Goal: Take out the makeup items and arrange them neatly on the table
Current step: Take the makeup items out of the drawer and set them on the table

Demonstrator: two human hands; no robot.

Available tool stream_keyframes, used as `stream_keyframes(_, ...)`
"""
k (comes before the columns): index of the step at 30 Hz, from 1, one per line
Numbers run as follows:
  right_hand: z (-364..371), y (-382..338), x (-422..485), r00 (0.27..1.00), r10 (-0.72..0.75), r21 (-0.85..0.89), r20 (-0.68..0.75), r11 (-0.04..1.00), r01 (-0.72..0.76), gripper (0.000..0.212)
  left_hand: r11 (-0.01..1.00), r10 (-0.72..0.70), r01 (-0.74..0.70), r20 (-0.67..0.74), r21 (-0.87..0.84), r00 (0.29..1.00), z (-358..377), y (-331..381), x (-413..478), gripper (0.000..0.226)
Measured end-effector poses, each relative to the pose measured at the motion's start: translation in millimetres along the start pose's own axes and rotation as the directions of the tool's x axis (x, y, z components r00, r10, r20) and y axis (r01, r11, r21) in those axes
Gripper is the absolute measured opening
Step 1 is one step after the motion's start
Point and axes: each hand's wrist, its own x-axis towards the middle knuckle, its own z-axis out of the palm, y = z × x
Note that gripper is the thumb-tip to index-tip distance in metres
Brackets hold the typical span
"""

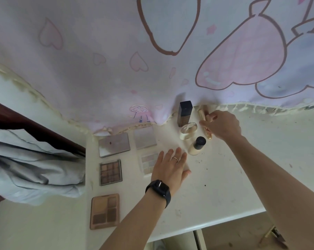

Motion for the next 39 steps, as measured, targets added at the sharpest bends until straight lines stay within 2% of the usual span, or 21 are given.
stream_keyframes(7,-2,7,-15,0.999,0.036,0.11,0.011,0.993,-0.037,0.031,1.0,-0.012,0.012,0.001,-0.004,1.0,3,1,1,0.061)
stream_keyframes(9,-7,13,-23,0.999,0.045,0.194,0.007,0.98,-0.046,0.032,1.0,-0.014,0.014,0.001,0.002,1.0,2,2,0,0.061)
stream_keyframes(11,-12,21,-35,0.993,0.114,0.365,-0.012,0.926,-0.102,0.037,1.0,-0.018,0.018,-0.003,0.008,1.0,2,3,0,0.061)
stream_keyframes(13,-15,29,-55,0.974,0.228,0.586,-0.002,0.789,-0.184,0.034,1.0,-0.031,0.031,-0.002,-0.001,1.0,2,5,-1,0.06)
stream_keyframes(15,-13,41,-79,0.945,0.304,0.776,0.121,0.564,-0.281,0.021,0.998,-0.051,0.052,0.003,-0.028,0.999,0,7,-2,0.058)
stream_keyframes(16,-10,46,-93,0.93,0.304,0.843,0.207,0.427,-0.327,0.017,0.996,-0.061,0.061,-0.001,-0.058,0.998,-2,9,-4,0.056)
stream_keyframes(18,-3,56,-127,0.908,0.247,0.896,0.339,0.21,-0.392,0.026,0.983,-0.086,0.072,-0.077,-0.168,0.993,-3,14,-13,0.049)
stream_keyframes(20,4,65,-159,0.901,0.185,0.899,0.393,0.128,-0.419,0.032,0.917,-0.18,0.09,-0.201,-0.39,0.963,-3,24,-27,0.042)
stream_keyframes(21,9,70,-175,0.903,0.146,0.9,0.404,0.116,-0.421,0.031,0.827,-0.255,0.107,-0.199,-0.551,0.946,-3,30,-36,0.038)
stream_keyframes(23,18,72,-204,0.905,0.074,0.9,0.418,0.101,-0.424,0.027,0.519,-0.348,0.15,-0.048,-0.841,0.936,-1,38,-53,0.029)
stream_keyframes(24,23,71,-216,0.907,0.056,0.901,0.418,0.101,-0.422,0.025,0.376,-0.341,0.173,0.038,-0.91,0.939,2,39,-60,0.026)
stream_keyframes(25,27,69,-226,0.909,0.045,0.903,0.414,0.108,-0.417,0.026,0.297,-0.312,0.193,0.096,-0.935,0.945,4,39,-67,0.024)
stream_keyframes(27,33,63,-242,0.911,0.018,0.901,0.412,0.145,-0.41,0.04,0.248,-0.263,0.217,0.151,-0.944,0.953,10,35,-79,0.018)
stream_keyframes(30,41,54,-256,0.91,-0.032,0.891,0.414,0.219,-0.398,0.054,0.178,-0.309,0.259,0.196,-0.949,0.931,19,27,-94,0.006)
stream_keyframes(35,57,45,-268,0.891,-0.096,0.851,0.443,0.358,-0.385,0.037,0.036,-0.353,0.277,0.248,-0.96,0.902,24,16,-115,0.006)
stream_keyframes(38,69,35,-272,0.882,-0.106,0.794,0.459,0.495,-0.354,0.031,0.029,-0.393,0.281,0.248,-0.959,0.886,25,8,-129,0.005)
stream_keyframes(39,73,29,-272,0.882,-0.1,0.767,0.461,0.545,-0.339,0.031,0.057,-0.418,0.282,0.234,-0.958,0.878,27,4,-135,0.006)
